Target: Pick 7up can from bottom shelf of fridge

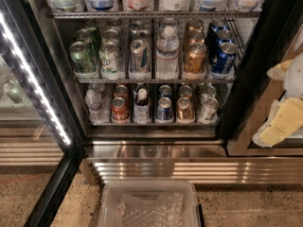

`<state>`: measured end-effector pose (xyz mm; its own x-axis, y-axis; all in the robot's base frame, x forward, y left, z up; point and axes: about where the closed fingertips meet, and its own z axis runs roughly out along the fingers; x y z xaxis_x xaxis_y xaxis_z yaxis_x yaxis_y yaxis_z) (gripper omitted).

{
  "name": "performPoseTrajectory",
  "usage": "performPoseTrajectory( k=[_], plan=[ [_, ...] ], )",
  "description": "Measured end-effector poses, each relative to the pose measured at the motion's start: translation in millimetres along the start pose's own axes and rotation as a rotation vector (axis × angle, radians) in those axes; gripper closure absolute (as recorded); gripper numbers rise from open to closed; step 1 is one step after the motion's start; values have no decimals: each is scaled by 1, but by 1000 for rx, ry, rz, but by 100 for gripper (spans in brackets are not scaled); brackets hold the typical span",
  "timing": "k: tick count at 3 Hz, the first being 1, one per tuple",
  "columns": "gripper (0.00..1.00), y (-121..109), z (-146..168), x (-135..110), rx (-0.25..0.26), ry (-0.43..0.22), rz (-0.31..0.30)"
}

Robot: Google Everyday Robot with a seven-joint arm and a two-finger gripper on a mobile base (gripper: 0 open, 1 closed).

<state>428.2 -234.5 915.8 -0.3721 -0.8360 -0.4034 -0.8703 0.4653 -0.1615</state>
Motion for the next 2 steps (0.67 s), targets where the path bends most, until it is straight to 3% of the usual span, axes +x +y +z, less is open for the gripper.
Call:
performPoseTrajectory(
  k=[1,2],
  plan=[
    [0,-1,46,24,-19,-132,170],
    [0,-19,86,29,-82,-202,278]
  ],
)
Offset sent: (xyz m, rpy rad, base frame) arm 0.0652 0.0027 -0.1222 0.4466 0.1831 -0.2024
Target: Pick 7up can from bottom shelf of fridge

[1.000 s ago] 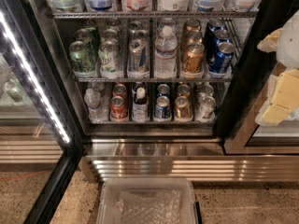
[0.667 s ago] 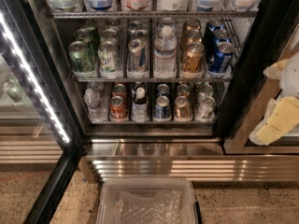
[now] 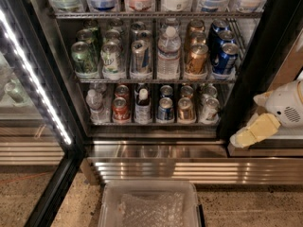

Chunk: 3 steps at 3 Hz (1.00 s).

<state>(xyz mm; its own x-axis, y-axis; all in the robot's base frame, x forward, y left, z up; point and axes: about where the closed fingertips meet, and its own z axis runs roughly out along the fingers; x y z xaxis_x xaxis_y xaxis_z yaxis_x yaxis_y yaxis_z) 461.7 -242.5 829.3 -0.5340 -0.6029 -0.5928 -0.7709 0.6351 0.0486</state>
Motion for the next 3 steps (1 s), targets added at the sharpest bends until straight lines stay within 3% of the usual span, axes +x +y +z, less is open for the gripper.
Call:
performPoseTrajectory(
  k=[1,2,3],
  plan=[
    [0,-2,8,3,-16,-1,11],
    [0,-1,33,10,-105,1,53],
    [0,-9,87,12,-203,2,57]
  ],
)
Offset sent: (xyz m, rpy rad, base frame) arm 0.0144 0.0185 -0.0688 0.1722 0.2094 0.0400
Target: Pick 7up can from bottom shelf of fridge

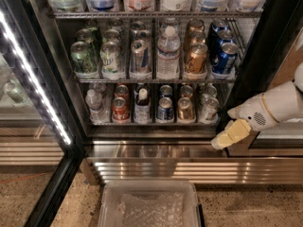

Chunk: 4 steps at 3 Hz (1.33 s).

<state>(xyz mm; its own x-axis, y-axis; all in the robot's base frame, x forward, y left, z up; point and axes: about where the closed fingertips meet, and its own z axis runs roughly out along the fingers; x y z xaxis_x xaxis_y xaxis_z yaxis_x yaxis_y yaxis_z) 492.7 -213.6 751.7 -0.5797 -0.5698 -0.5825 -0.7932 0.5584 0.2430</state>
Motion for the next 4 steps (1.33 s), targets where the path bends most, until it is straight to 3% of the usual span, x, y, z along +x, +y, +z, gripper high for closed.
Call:
performPoseTrajectory(
  k=[1,3,4],
  plan=[
    [0,-34,77,-6,-47,-46,15],
    [0,-40,85,-3,-27,-56,28],
    [0,-60,90,-8,48,-85,12]
  ],
)
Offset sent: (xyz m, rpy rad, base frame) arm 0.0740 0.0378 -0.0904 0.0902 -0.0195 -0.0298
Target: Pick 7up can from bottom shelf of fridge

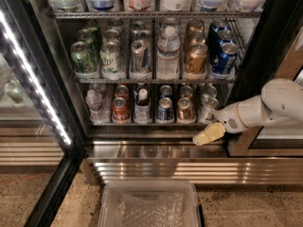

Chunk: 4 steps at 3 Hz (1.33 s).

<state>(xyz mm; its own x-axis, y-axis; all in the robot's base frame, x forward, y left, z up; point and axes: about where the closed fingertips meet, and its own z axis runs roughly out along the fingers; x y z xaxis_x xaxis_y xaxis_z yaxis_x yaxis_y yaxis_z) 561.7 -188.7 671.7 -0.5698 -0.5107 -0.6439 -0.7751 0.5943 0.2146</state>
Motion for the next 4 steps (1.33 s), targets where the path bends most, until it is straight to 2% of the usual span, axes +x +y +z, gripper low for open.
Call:
performPoseTrajectory(
  k=[2,3,4],
  plan=[
    [0,-40,-2,-15,191,-59,-24],
    [0,-55,-12,-22,294,-67,-45],
    [0,-55,-12,-22,294,-67,-45]
  ],
)
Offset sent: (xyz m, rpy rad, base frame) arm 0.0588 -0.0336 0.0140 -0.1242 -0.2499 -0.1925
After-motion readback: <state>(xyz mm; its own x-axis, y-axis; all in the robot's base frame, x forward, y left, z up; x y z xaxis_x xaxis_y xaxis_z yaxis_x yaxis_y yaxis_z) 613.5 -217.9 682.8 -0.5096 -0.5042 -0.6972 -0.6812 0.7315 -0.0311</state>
